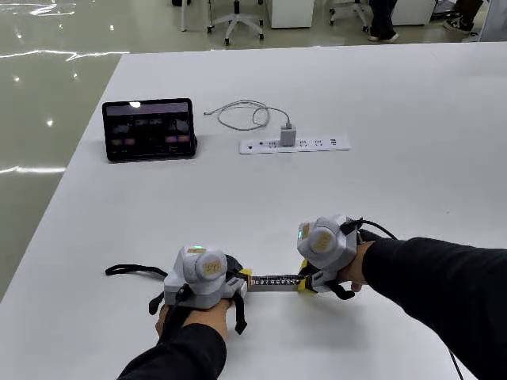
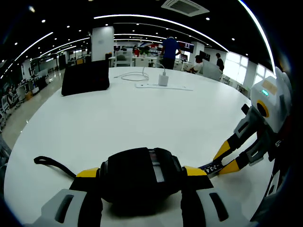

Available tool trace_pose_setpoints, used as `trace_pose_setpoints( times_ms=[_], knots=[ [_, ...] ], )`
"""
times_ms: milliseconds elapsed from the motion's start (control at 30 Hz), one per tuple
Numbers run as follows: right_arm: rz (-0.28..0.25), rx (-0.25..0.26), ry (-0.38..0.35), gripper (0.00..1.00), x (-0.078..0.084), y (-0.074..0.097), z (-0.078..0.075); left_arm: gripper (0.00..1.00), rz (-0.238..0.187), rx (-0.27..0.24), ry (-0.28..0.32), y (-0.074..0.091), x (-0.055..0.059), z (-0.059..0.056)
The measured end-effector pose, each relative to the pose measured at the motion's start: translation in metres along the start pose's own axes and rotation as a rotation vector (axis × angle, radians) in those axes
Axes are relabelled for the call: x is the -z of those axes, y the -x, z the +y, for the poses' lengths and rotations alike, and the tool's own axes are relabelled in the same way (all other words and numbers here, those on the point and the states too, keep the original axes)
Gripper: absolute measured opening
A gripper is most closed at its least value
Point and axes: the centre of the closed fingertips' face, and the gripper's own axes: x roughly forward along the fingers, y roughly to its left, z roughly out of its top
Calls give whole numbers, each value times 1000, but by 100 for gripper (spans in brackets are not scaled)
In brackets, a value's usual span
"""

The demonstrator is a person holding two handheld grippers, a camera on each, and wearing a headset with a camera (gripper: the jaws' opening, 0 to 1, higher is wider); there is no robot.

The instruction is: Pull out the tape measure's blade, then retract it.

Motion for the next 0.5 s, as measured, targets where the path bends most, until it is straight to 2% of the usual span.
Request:
trace_pose_setpoints(
  times_ms=[500],
  knots=[
    [-9,-3,-1,12,-6,-3,1,63,-3,5,-2,0,0,-1]
  ],
)
